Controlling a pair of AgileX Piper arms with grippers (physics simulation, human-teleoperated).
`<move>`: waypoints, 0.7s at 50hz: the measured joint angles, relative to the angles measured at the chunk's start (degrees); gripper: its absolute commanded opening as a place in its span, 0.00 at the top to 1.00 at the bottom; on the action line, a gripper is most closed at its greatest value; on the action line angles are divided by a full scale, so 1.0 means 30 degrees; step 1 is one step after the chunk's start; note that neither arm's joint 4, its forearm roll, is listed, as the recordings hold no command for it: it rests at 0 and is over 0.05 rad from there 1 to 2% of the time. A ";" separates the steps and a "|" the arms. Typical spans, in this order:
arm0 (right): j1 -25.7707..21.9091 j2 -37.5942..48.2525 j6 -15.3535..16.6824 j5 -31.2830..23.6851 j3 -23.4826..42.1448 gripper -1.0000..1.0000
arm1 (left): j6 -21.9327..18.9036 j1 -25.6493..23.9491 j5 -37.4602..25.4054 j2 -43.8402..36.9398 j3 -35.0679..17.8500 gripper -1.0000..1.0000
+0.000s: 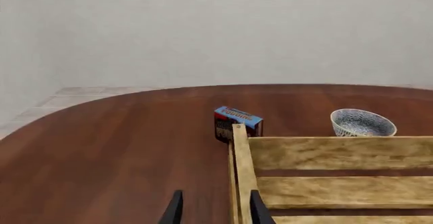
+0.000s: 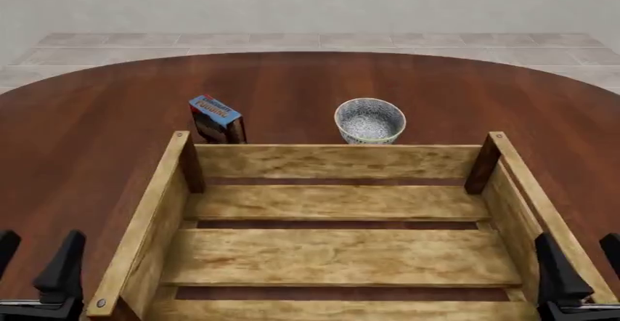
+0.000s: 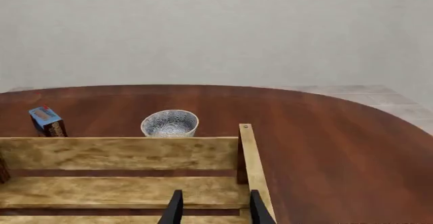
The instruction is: Pick up the salad dressing and put it in the tray.
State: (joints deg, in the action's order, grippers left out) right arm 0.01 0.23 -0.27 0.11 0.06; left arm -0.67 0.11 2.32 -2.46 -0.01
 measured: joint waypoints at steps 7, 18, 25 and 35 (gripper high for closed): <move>0.0001 0.0050 -0.0077 0.0019 0.0014 0.00 | -0.0202 0.0010 0.0819 -0.1007 -0.0027 0.00; -0.0008 0.0032 -0.0137 -0.0044 0.0053 0.00 | -0.0433 -0.0106 -0.2448 -0.1378 -0.2657 0.00; -0.0015 0.0021 -0.0132 -0.0062 0.0061 0.00 | -0.0419 0.0248 -0.6865 -0.1770 -0.6545 0.00; -0.0024 0.0012 -0.0142 -0.0131 0.0119 0.00 | -0.1449 0.1488 -1.5366 -0.3335 -1.3480 0.00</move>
State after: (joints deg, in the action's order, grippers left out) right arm -0.06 0.27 -0.70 -0.29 0.42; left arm -5.02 4.58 -43.78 -12.46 -40.45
